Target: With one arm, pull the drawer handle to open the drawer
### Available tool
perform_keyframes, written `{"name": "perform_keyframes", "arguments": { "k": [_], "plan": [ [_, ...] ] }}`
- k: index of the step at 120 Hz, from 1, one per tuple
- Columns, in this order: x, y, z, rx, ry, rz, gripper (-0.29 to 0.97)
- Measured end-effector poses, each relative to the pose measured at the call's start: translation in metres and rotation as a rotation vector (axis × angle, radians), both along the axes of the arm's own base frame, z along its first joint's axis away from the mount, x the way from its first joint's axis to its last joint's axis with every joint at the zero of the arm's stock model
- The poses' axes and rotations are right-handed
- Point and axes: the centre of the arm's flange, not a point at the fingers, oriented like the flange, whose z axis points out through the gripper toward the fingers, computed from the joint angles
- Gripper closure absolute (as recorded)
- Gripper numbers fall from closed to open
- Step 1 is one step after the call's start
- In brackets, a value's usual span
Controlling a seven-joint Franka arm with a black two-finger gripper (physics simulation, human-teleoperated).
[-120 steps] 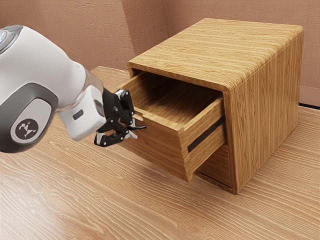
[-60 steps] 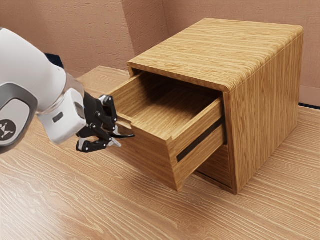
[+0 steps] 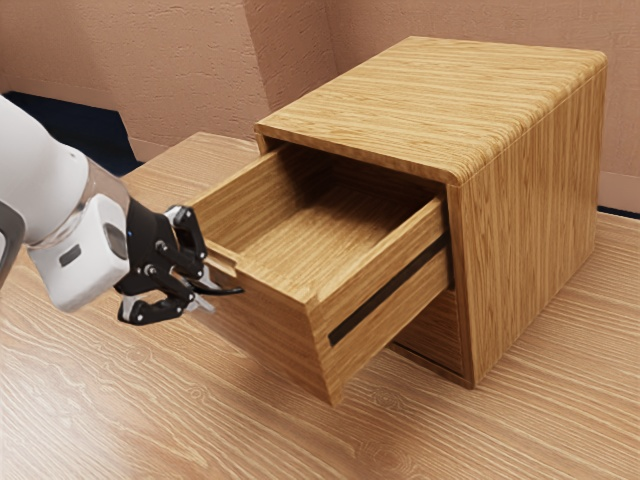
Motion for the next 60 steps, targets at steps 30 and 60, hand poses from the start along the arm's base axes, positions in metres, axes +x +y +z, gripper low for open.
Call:
{"name": "perform_keyframes", "arguments": {
  "k": [30, 60],
  "plan": [
    [-0.0017, 0.0007, 0.0018, -0.003, 0.009, 0.001, 0.93],
    [-0.0079, 0.0012, 0.0076, -0.005, 0.01, 0.003, 0.82]
  ]
}}
